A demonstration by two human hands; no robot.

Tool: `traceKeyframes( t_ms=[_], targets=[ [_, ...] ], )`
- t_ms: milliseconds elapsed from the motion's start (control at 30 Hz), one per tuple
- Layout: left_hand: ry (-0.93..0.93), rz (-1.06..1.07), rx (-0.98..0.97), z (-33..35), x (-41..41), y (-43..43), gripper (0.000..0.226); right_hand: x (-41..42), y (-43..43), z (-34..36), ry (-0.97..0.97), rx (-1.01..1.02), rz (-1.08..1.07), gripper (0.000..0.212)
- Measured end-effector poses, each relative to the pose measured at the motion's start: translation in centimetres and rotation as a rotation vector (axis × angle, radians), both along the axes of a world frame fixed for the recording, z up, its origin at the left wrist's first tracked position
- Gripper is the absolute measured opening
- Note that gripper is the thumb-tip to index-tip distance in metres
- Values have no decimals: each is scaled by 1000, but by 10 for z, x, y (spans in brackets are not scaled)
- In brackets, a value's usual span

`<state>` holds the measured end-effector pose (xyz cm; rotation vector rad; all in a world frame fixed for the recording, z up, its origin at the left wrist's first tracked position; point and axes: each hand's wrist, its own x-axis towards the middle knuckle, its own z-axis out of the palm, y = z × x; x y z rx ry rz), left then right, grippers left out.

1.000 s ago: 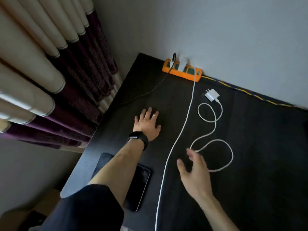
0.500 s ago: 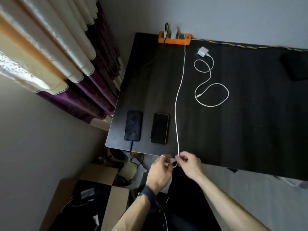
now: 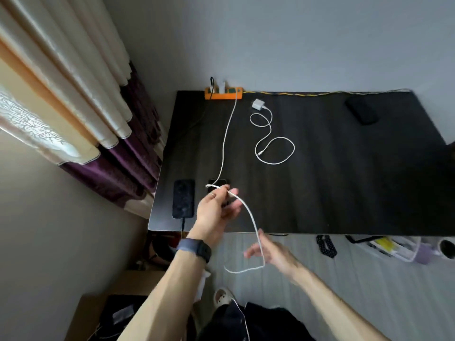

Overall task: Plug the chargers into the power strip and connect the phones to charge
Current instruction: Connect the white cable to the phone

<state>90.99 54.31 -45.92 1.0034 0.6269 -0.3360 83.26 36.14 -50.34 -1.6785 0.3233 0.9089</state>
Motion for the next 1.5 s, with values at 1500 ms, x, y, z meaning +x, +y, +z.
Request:
traceKeyframes(
  t_ms=[1500],
  targets=[
    [-155,-1049,816,-11,-123,-137,37,-115,-156,-1,-639,-192,-310,23]
  ],
)
